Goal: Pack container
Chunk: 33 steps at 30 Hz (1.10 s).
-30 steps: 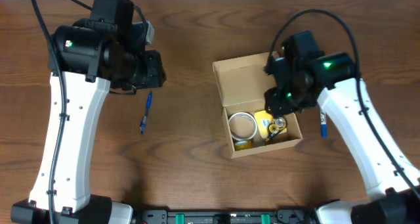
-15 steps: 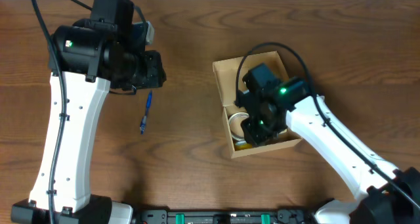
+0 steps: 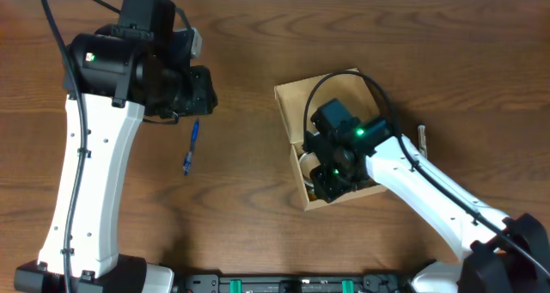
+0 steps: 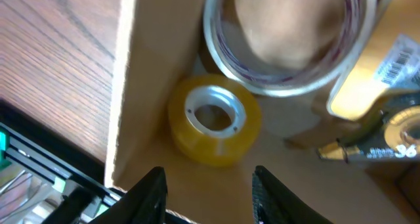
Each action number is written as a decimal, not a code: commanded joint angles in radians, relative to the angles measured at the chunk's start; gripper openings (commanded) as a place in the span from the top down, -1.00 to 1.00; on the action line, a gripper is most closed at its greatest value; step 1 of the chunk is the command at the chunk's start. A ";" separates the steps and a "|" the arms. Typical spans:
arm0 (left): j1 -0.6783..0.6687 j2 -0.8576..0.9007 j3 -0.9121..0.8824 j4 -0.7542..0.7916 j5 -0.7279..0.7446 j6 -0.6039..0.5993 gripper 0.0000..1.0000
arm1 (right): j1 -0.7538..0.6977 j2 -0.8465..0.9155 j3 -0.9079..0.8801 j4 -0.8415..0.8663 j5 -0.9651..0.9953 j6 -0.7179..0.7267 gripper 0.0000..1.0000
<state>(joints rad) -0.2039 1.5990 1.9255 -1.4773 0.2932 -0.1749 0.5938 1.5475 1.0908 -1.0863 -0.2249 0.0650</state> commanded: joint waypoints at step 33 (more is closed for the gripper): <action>0.000 -0.011 0.001 -0.003 0.011 0.023 0.16 | 0.027 -0.002 -0.007 0.043 0.018 0.054 -0.17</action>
<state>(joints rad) -0.2039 1.5990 1.9255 -1.4773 0.2932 -0.1745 0.6132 1.5475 1.0908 -1.0485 -0.2127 0.0994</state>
